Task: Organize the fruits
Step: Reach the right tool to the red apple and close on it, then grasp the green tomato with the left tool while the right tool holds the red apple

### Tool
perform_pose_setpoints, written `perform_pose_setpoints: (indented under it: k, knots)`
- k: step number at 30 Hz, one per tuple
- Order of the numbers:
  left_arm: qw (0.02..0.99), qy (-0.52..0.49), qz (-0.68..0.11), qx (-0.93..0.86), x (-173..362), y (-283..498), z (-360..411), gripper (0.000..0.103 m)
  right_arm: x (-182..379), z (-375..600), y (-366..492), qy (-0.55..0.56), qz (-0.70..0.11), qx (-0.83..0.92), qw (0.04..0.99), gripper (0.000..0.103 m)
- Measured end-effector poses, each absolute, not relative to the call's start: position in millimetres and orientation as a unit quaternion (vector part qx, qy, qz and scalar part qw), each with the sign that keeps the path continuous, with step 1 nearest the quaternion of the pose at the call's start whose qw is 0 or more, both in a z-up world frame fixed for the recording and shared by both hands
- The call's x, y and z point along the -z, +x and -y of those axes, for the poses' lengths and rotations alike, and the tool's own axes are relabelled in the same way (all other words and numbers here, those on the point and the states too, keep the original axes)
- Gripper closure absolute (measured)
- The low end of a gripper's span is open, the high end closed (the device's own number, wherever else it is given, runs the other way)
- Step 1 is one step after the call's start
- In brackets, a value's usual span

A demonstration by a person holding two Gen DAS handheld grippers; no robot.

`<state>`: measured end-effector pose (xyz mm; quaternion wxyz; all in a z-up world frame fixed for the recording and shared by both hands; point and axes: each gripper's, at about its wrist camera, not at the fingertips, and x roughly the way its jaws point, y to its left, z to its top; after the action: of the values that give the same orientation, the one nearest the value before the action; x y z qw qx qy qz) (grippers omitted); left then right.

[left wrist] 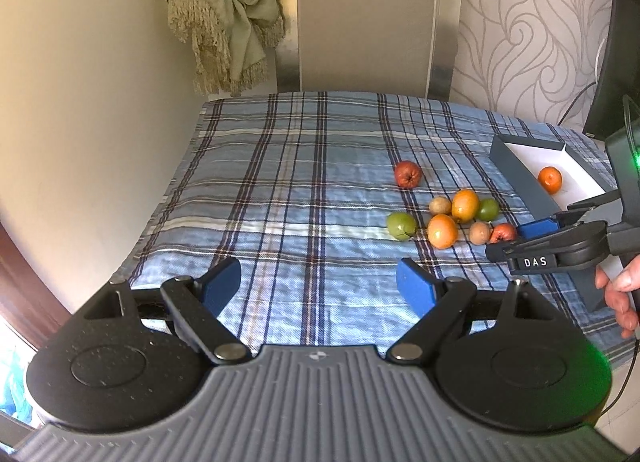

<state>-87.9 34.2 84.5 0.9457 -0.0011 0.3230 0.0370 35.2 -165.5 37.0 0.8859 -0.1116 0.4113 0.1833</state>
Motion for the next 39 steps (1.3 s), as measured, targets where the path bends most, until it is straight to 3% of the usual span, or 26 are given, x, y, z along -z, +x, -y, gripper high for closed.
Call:
perform_pose_setpoints:
  k: [5,8,10,39]
  knots:
    - [0.945,0.002,-0.325,-0.03,-85,-87,-31,0.015,-37,165,33,-0.114,-0.409,-0.184,0.887,0.056]
    - [0.944,0.003,-0.328,-0.028,-84,-86,-29,0.015,-38,164,31,-0.121,-0.404,-0.187,0.887,0.068]
    - [0.944,0.002,-0.329,-0.028,-83,-87,-28,0.015,-39,164,30,-0.117,-0.404,-0.19,0.887,0.07]
    - [0.944,0.001,-0.328,0.014,-64,-37,0,0.015,-124,195,-59,-0.034,-0.348,-0.231,0.908,0.07]
